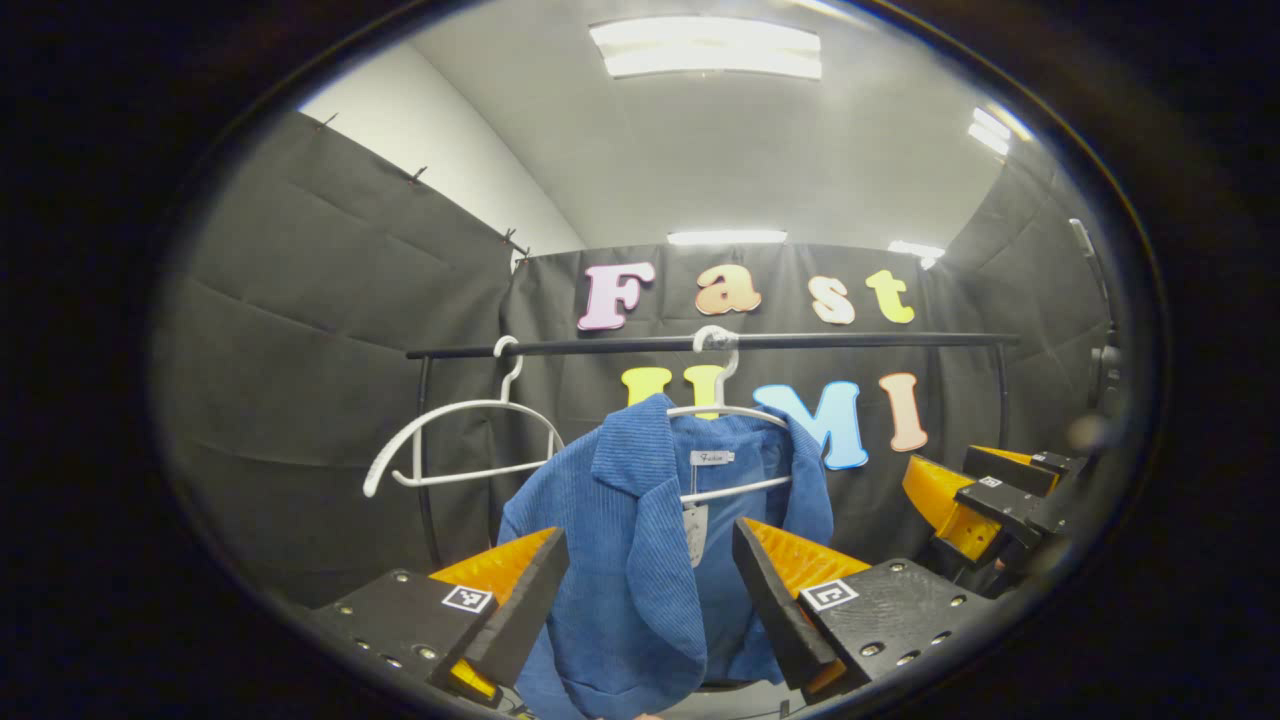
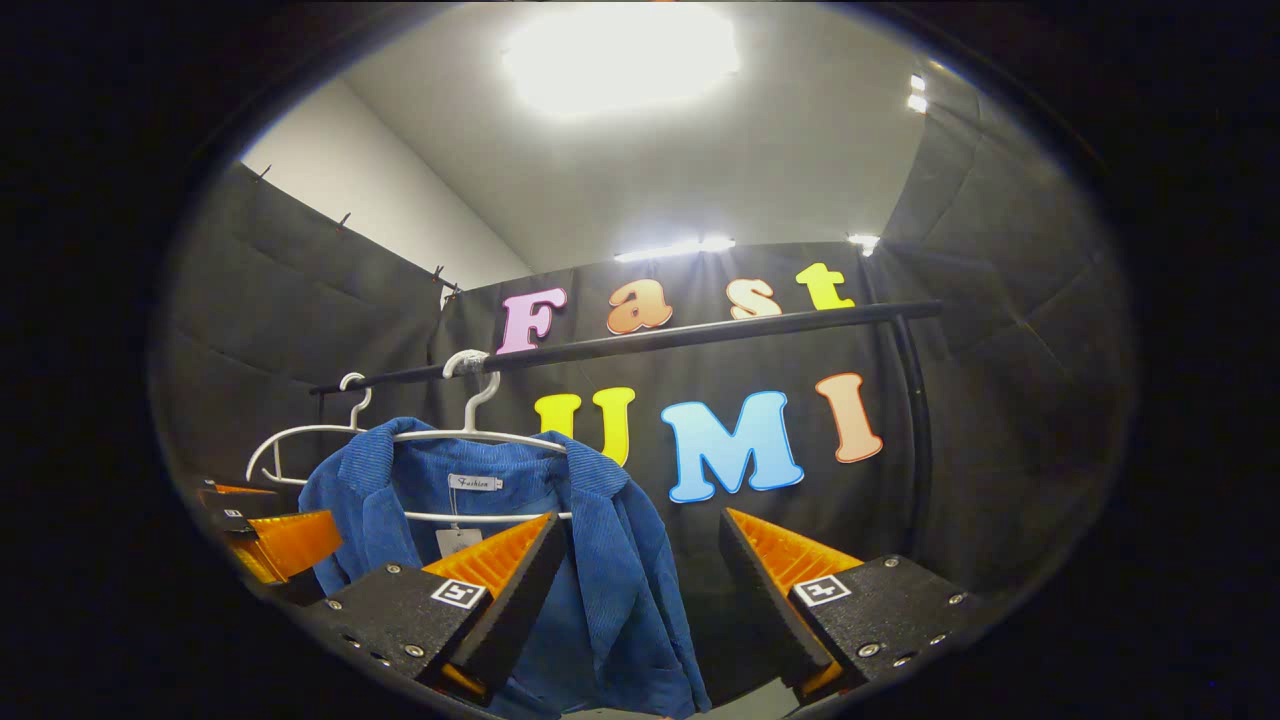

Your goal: Grasp the clothes on the hanger with both hands and then place them into the laundry hamper below.

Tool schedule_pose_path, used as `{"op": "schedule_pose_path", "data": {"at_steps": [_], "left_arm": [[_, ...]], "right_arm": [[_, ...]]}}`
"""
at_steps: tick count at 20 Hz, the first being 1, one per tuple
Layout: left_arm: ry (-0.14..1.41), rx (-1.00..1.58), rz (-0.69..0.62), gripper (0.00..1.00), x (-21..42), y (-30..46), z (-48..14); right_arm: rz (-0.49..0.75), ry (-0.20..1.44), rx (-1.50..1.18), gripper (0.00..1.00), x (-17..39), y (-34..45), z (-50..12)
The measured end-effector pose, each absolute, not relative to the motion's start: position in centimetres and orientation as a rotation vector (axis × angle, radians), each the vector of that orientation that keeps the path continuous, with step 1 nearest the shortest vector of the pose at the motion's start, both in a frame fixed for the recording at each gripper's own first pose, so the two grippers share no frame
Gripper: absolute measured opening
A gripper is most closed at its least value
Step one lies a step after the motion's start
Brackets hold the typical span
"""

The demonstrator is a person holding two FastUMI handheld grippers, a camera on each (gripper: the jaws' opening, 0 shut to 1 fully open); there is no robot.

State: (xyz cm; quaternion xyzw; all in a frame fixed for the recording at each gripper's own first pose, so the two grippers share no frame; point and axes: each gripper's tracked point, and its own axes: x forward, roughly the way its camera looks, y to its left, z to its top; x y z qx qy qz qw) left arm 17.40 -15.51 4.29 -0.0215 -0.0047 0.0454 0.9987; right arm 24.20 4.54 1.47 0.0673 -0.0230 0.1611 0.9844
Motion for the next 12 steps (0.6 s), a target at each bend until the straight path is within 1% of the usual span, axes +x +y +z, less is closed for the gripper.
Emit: {"op": "schedule_pose_path", "data": {"at_steps": [9, 10, 12], "left_arm": [[0.018, 0.009, 0.192, 0.95, 22.5, -15.4, 1.9], [0.026, 0.012, 0.201, 1.00, 22.9, -15.3, 1.4], [0.039, 0.017, 0.227, 1.00, 23.8, -15.0, 0.6]], "right_arm": [[0.412, 0.014, 0.168, 0.95, 30.9, 8.7, -0.9], [0.419, 0.025, 0.168, 0.95, 31.5, 9.1, -1.4], [0.434, 0.053, 0.169, 0.95, 32.6, 10.1, -2.4]]}}
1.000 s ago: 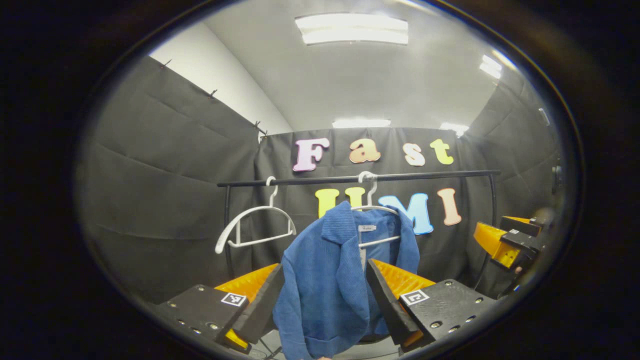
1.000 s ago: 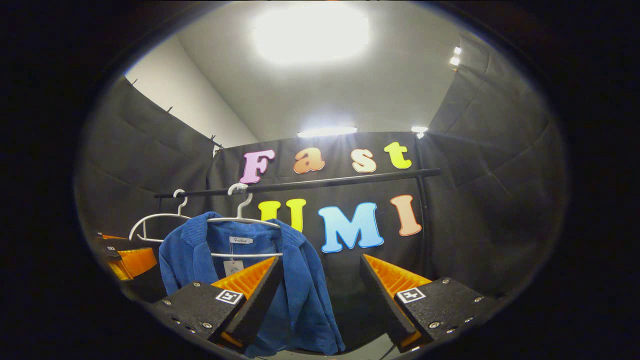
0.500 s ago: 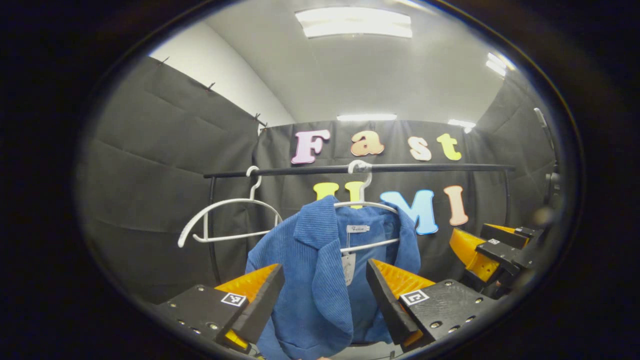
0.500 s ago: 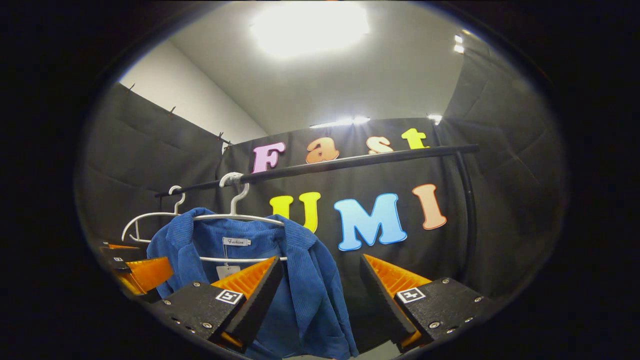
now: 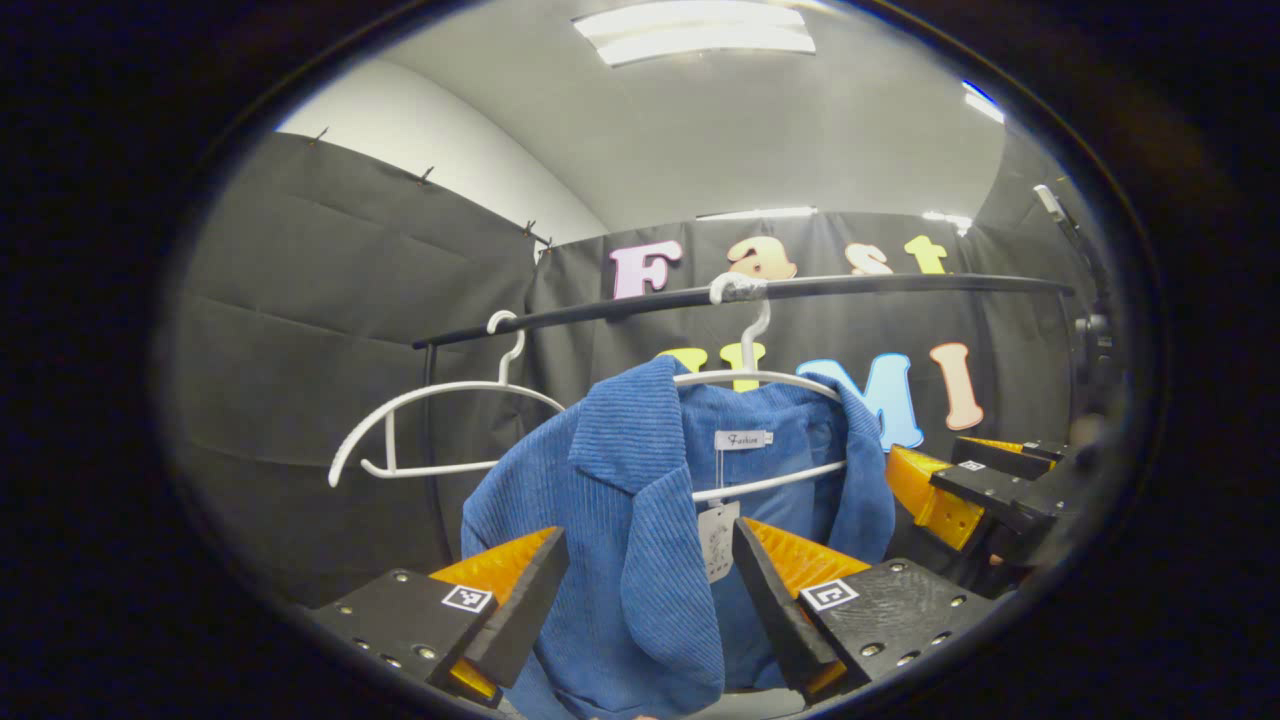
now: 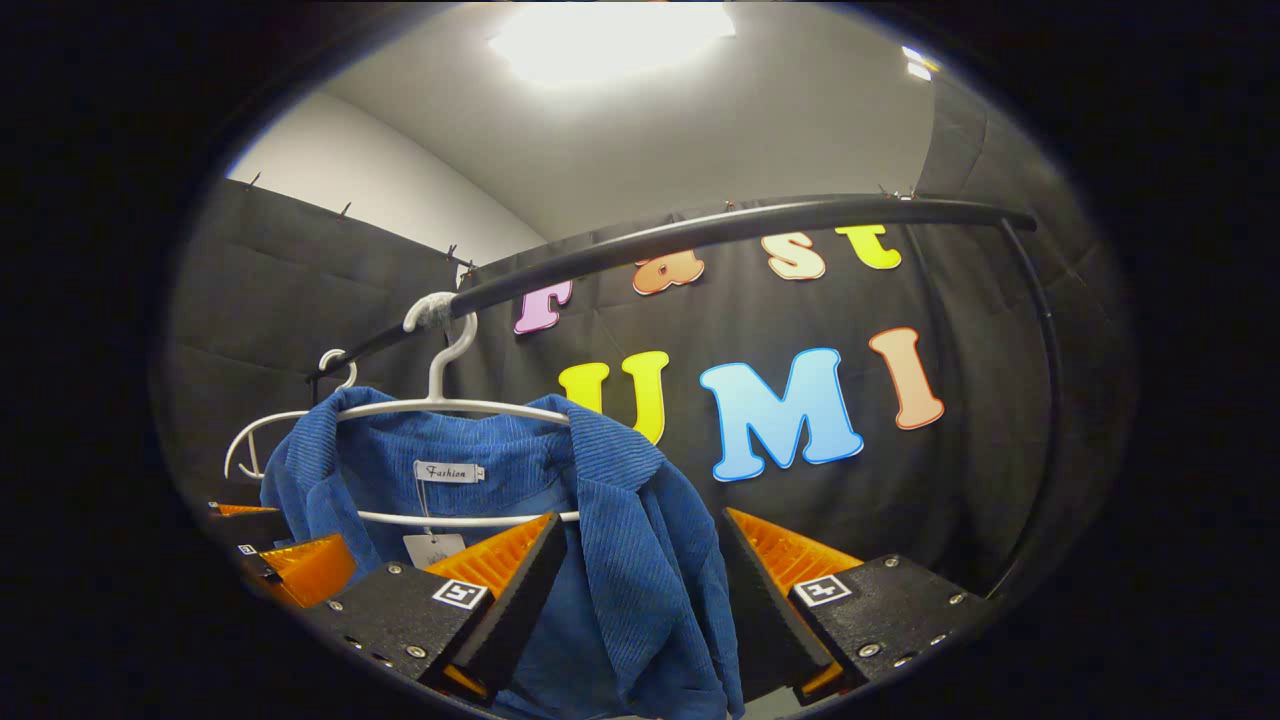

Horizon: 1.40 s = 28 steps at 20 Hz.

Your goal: Grasp the clothes on the hanger with both hands and then place them into the laundry hamper below.

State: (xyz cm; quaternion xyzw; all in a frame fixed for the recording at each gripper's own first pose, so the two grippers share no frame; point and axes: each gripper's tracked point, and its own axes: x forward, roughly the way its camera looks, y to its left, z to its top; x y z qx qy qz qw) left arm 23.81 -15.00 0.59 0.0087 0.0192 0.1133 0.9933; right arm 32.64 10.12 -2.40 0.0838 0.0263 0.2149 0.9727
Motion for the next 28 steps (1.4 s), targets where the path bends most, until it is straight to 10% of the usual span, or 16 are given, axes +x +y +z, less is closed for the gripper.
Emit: {"op": "schedule_pose_path", "data": {"at_steps": [8, 14, 18, 23, 28], "left_arm": [[0.086, 0.004, 0.300, 0.95, 26.2, -13.6, -2.4], [0.076, 0.014, 0.339, 0.93, 26.8, -13.0, -2.8], [0.068, -0.005, 0.321, 0.54, 26.3, -12.2, -2.4], [0.047, -0.018, 0.312, 0.00, 26.1, -11.2, -1.7], [-0.007, 0.016, 0.295, 0.01, 23.3, -9.7, 2.2]], "right_arm": [[0.473, 0.177, 0.214, 0.93, 35.9, 12.9, -6.4], [0.501, 0.215, 0.224, 0.70, 36.7, 14.7, -7.7], [0.519, 0.151, 0.185, 0.09, 36.2, 14.0, -6.6], [0.514, 0.054, 0.146, 0.02, 36.1, 12.7, -4.1], [0.467, -0.059, 0.110, 0.02, 35.9, 10.8, 0.1]]}}
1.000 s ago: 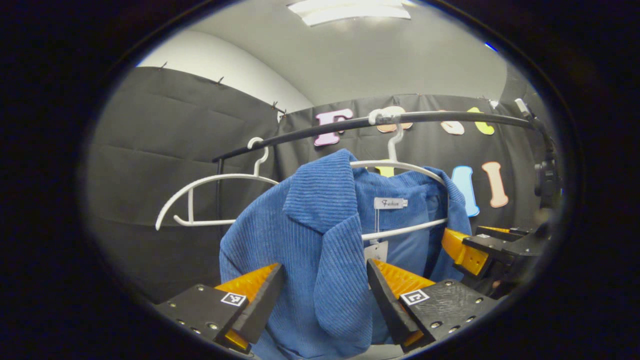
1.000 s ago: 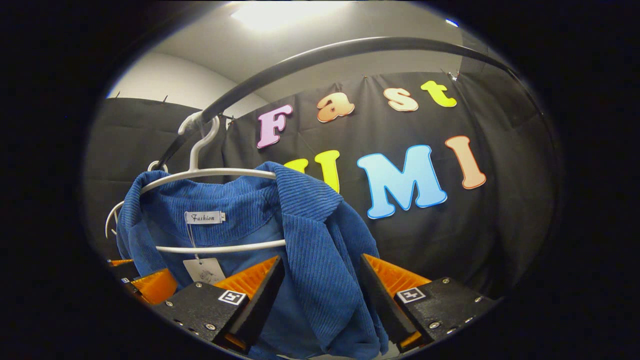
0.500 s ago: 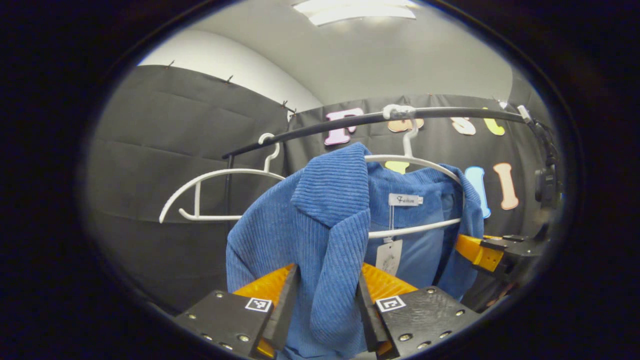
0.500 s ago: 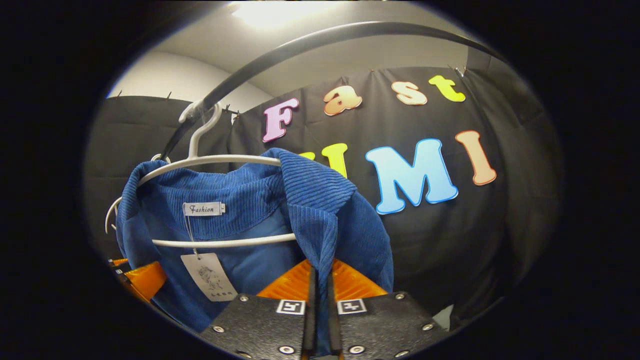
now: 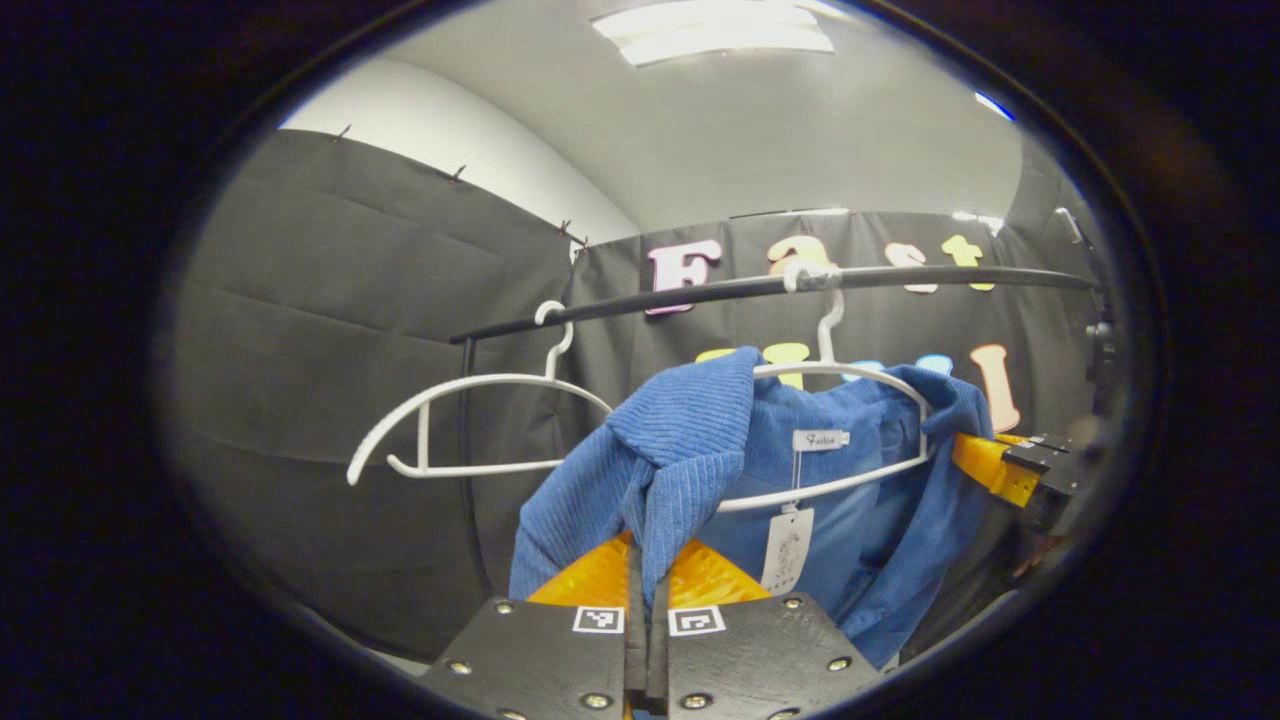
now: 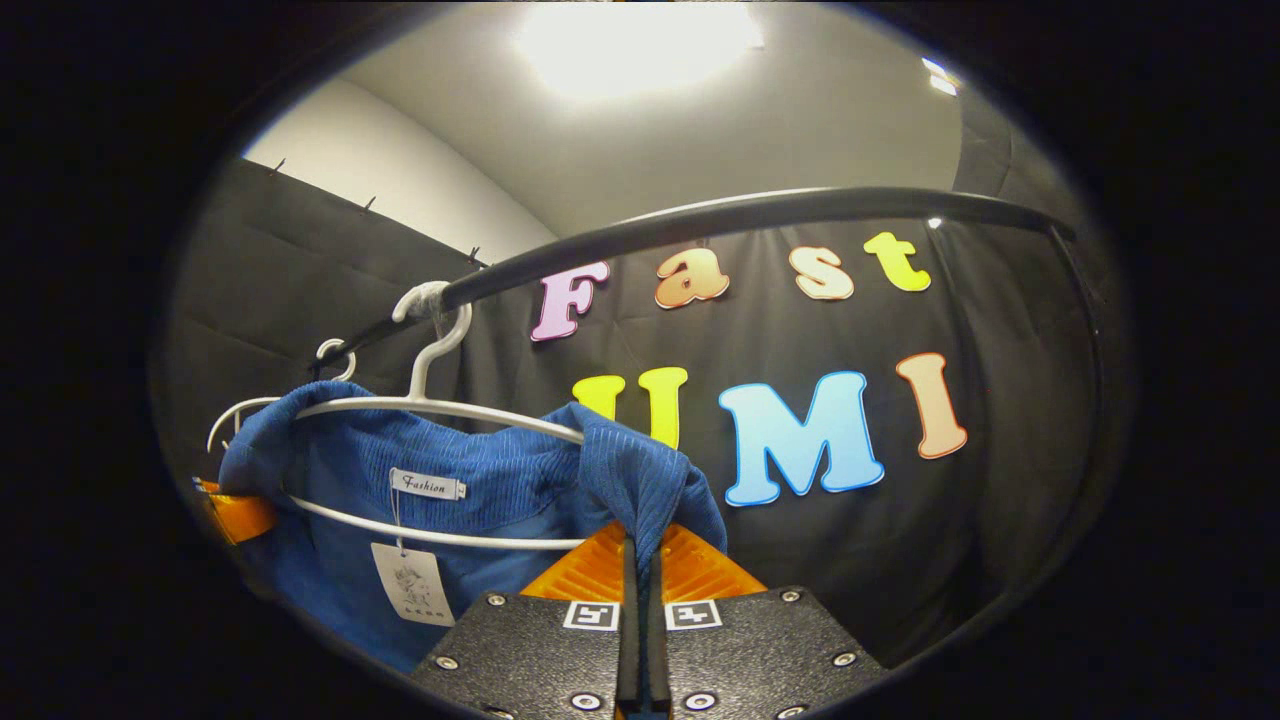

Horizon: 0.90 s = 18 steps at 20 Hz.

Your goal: Grasp the clothes on the hanger with both hands and then place them into the laundry hamper below.

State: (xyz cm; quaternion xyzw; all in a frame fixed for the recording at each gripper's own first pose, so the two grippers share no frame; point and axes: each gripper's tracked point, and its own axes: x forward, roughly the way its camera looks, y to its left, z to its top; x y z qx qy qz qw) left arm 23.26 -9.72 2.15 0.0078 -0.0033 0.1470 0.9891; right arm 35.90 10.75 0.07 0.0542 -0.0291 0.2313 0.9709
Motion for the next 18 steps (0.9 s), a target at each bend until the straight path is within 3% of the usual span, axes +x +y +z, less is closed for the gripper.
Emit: {"op": "schedule_pose_path", "data": {"at_steps": [1, 2, 4, 9, 13, 15, 16, 18], "left_arm": [[-0.019, 0.019, 0.295, 0.05, 22.8, -9.3, 3.0], [-0.033, 0.020, 0.296, 0.01, 22.3, -8.8, 3.9], [-0.064, 0.027, 0.303, 0.05, 21.3, -7.7, 5.9], [-0.142, 0.080, 0.309, 0.01, 20.3, -6.1, 10.6], [-0.154, 0.145, 0.292, 0.05, 21.2, -5.2, 11.9], [-0.148, 0.180, 0.293, 0.00, 21.7, -4.0, 12.0], [-0.144, 0.182, 0.295, 0.05, 21.8, -3.4, 11.9], [-0.136, 0.155, 0.301, 0.05, 22.7, -2.2, 11.7]], "right_arm": [[0.463, -0.074, 0.101, 0.02, 36.1, 10.5, 0.7], [0.455, -0.088, 0.089, 0.02, 36.1, 10.2, 1.3], [0.440, -0.113, 0.076, 0.02, 36.4, 9.7, 2.3], [0.401, -0.174, 0.052, 0.02, 37.9, 8.0, 4.3], [0.374, -0.202, 0.026, 0.02, 39.4, 6.7, 4.7], [0.352, -0.207, 0.018, 0.02, 40.3, 5.9, 4.4], [0.344, -0.206, 0.019, 0.02, 40.8, 5.6, 4.2], [0.331, -0.198, 0.029, 0.02, 42.2, 5.2, 3.4]]}}
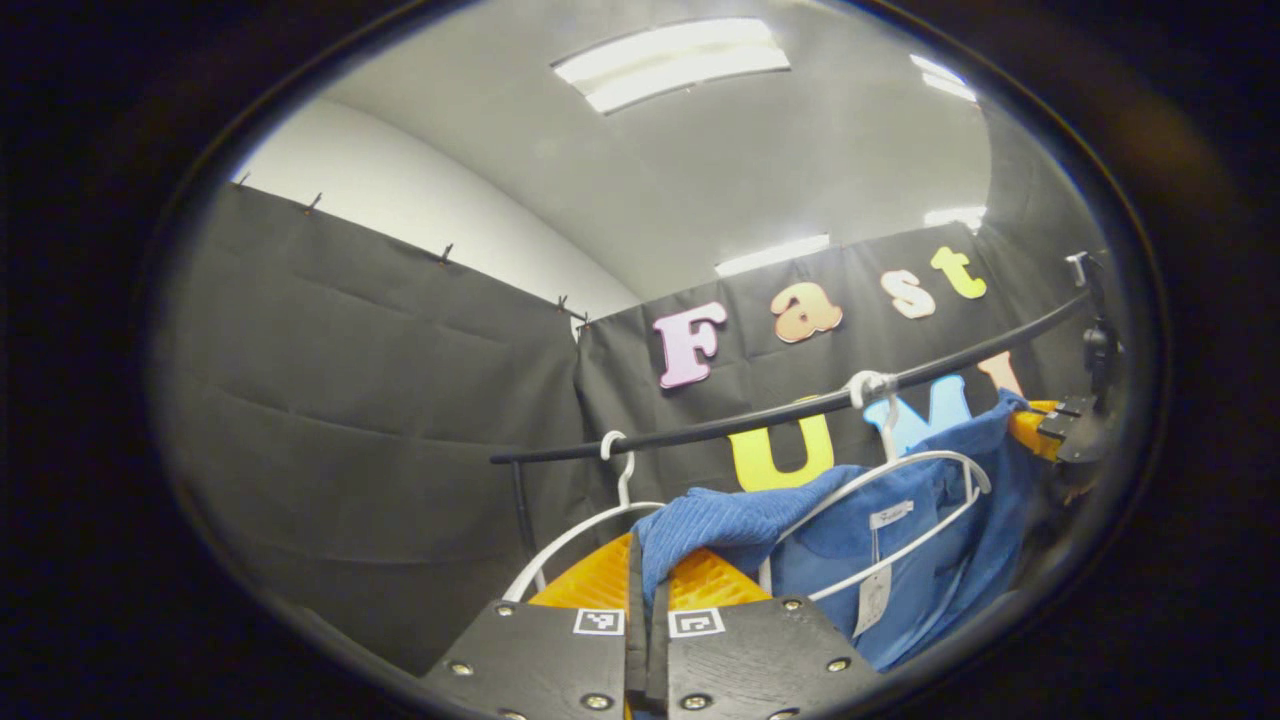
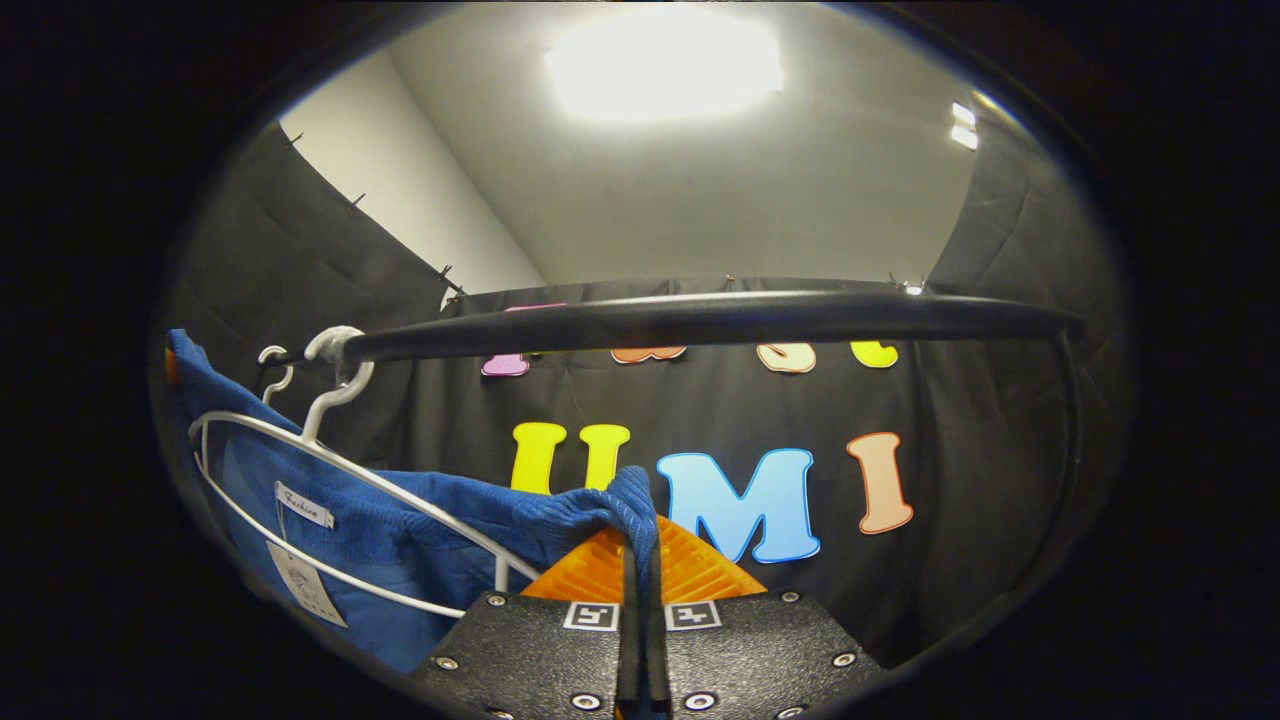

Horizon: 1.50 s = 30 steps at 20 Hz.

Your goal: Grasp the clothes on the hanger with both hands and then place them into the laundry hamper below.

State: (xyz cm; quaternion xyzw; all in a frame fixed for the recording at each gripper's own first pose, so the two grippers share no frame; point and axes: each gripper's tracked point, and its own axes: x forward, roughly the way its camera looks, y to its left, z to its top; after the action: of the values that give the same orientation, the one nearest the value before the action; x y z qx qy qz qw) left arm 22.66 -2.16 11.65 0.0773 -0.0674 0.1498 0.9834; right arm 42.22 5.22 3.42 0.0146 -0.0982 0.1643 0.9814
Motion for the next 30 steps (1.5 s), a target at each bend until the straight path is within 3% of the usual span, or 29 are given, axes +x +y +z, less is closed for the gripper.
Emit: {"op": "schedule_pose_path", "data": {"at_steps": [2, 4, 5, 8, 9, 12, 14, 15, 17, 18, 19, 20, 23, 24, 25, 30], "left_arm": [[-0.130, 0.137, 0.299, 0.01, 23.6, -0.8, 11.5], [-0.127, 0.131, 0.289, 0.06, 24.6, 0.0, 11.7], [-0.130, 0.131, 0.283, 0.01, 25.0, 0.3, 12.0], [-0.131, 0.137, 0.262, 0.01, 26.1, 1.0, 12.2], [-0.128, 0.131, 0.250, 0.05, 26.5, 1.1, 12.1], [-0.099, 0.119, 0.232, 0.01, 27.7, 1.7, 11.1], [-0.083, 0.129, 0.226, 0.01, 28.2, 1.9, 10.3], [-0.076, 0.134, 0.223, 0.05, 28.2, 1.9, 9.9], [-0.058, 0.132, 0.213, 0.05, 28.2, 1.9, 9.1], [-0.043, 0.128, 0.205, 0.01, 28.5, 1.8, 8.5], [-0.028, 0.127, 0.201, 0.05, 28.6, 1.9, 8.0], [-0.018, 0.123, 0.198, 0.01, 28.8, 1.9, 7.7], [0.007, 0.111, 0.197, 0.01, 28.8, 2.0, 6.5], [0.017, 0.112, 0.199, 0.05, 28.5, 2.0, 5.9], [0.027, 0.112, 0.201, 0.01, 28.4, 2.1, 5.3], [0.065, 0.059, 0.224, 0.01, 26.8, 2.7, 3.0]], "right_arm": [[0.329, -0.186, 0.042, 0.02, 43.2, 4.9, 2.7], [0.337, -0.172, 0.044, 0.02, 43.8, 5.4, 2.2], [0.341, -0.171, 0.041, 0.02, 43.8, 5.7, 2.0], [0.353, -0.161, 0.033, 0.02, 44.4, 6.3, 0.7], [0.357, -0.150, 0.033, 0.02, 45.0, 6.5, 0.2], [0.374, -0.100, 0.042, 0.02, 46.1, 7.3, -1.9], [0.386, -0.057, 0.062, 0.02, 46.7, 7.8, -3.5], [0.390, -0.035, 0.074, 0.02, 46.9, 7.9, -4.3], [0.394, 0.002, 0.089, 0.02, 47.1, 8.2, -5.7], [0.398, 0.018, 0.091, 0.02, 47.8, 8.2, -6.2], [0.405, 0.034, 0.090, 0.02, 48.1, 8.3, -6.8], [0.409, 0.050, 0.090, 0.02, 47.9, 8.4, -7.4], [0.427, 0.110, 0.084, 0.02, 47.6, 8.8, -9.3], [0.433, 0.125, 0.080, 0.02, 47.2, 8.9, -10.0], [0.437, 0.133, 0.072, 0.02, 46.8, 8.9, -10.6], [0.454, 0.164, 0.045, 0.02, 44.3, 8.9, -12.6]]}}
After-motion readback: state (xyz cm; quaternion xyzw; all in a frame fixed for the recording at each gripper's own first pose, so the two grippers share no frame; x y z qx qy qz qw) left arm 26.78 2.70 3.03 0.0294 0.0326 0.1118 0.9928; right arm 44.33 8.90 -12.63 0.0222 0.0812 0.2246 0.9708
